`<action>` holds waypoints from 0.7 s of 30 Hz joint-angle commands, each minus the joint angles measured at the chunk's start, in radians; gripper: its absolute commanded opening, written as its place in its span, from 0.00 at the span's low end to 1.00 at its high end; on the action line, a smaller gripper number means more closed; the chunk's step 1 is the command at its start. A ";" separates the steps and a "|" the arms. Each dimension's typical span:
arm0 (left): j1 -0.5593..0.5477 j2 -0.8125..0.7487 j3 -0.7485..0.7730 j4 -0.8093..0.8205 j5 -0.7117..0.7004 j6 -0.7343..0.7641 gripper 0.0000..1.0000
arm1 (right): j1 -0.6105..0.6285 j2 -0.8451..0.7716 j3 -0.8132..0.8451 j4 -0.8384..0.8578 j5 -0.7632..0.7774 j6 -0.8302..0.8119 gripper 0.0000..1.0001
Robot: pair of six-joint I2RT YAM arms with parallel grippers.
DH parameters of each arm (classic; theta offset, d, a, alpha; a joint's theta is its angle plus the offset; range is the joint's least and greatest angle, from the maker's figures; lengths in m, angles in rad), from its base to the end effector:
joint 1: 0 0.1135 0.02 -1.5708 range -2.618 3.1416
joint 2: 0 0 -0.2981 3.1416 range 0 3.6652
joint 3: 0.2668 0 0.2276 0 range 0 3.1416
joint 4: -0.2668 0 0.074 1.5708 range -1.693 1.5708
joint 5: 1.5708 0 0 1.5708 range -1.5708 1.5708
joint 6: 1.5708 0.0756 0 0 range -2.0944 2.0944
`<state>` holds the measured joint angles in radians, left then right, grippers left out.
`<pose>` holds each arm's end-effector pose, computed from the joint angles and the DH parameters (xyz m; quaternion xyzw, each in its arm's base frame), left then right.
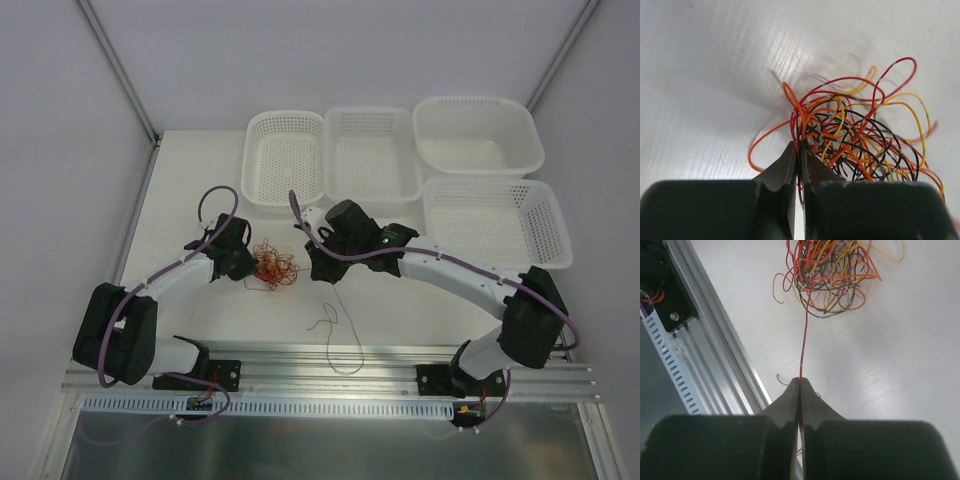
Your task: Untangle the cables
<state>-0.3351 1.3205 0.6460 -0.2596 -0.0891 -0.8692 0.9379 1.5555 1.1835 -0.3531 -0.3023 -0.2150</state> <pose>0.2325 -0.0738 0.1920 -0.2638 0.9115 -0.1423 0.2817 0.1896 0.2965 0.2907 -0.5432 0.7222 0.2719 0.3309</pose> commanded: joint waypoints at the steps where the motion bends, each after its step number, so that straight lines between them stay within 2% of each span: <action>1: 0.007 0.014 0.040 0.003 -0.118 0.047 0.00 | -0.001 -0.200 0.028 -0.142 0.074 -0.012 0.01; 6: 0.041 0.022 0.035 -0.009 -0.153 0.068 0.00 | -0.027 -0.359 0.099 -0.295 0.207 -0.034 0.01; 12: 0.094 0.022 0.043 -0.050 -0.205 0.116 0.00 | -0.166 -0.517 0.238 -0.406 0.206 -0.046 0.01; 16: 0.134 0.043 0.083 -0.092 -0.230 0.162 0.00 | -0.246 -0.549 0.405 -0.457 0.190 -0.063 0.01; 21: 0.194 0.101 0.188 -0.180 -0.285 0.228 0.00 | -0.303 -0.549 0.530 -0.491 0.181 -0.070 0.01</action>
<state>-0.1936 1.3746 0.7826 -0.3271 -0.2226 -0.7353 0.6704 1.0451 1.6127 -0.8356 -0.1387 -0.2638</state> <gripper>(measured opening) 0.020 0.018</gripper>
